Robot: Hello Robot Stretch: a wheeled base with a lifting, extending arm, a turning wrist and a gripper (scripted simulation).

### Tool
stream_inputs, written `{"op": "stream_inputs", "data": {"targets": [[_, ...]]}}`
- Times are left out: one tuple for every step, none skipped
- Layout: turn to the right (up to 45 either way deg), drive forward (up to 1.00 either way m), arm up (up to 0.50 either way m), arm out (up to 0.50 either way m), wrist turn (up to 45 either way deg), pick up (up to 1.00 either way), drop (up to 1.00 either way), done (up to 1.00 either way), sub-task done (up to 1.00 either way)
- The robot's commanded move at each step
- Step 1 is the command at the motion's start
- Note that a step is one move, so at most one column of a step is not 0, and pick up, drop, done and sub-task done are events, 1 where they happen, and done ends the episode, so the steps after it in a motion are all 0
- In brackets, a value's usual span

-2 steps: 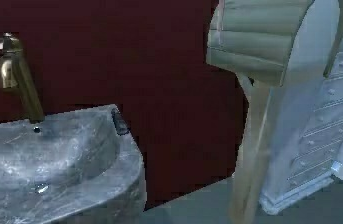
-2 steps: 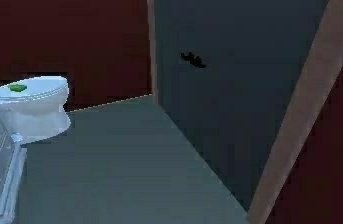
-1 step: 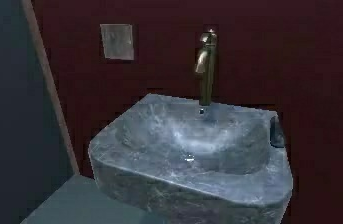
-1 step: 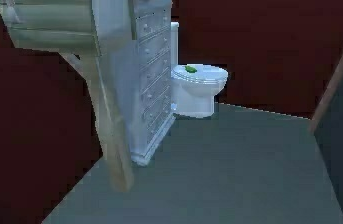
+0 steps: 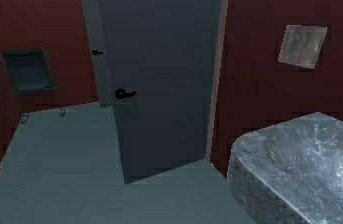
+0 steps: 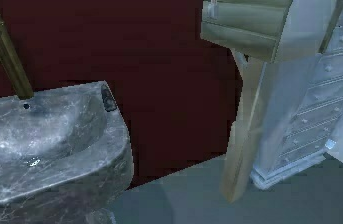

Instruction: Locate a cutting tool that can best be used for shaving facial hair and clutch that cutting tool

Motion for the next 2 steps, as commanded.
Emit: {"op": "stream_inputs", "data": {"targets": [[-12.0, 0.0, 0.0, 0.0, 0.0, 0.0, 0.0, 0.0, 0.0], [0.0, 0.0, 0.5, 0.0, 0.0, 0.0, 0.0, 0.0, 0.0]]}}
